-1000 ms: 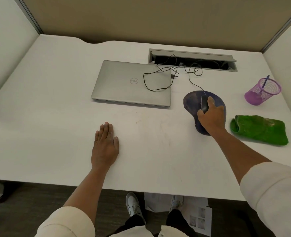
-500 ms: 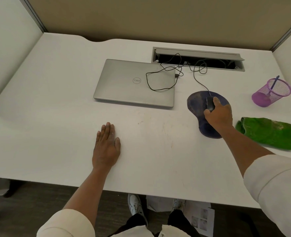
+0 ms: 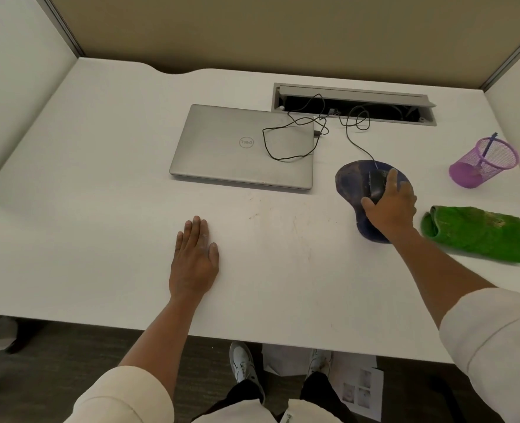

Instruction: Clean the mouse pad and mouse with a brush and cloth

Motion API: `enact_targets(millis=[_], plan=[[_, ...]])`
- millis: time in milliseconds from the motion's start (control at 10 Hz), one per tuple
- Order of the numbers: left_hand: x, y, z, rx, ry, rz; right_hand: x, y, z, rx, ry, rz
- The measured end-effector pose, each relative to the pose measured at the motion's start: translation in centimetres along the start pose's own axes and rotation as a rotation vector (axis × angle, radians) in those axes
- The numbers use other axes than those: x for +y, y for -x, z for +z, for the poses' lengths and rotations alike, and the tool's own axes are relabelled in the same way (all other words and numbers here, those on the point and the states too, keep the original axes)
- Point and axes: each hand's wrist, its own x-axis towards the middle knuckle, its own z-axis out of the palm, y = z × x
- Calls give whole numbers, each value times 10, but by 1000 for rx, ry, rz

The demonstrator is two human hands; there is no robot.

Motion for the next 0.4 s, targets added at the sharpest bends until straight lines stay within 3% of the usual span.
enact_targets(millis=[200,400], plan=[[-3,-1,1,11,1,24,-50,74,16,108,-182,-196],[-7,-1,4,30,18,40,-78,157,60,-78,-216,-298]])
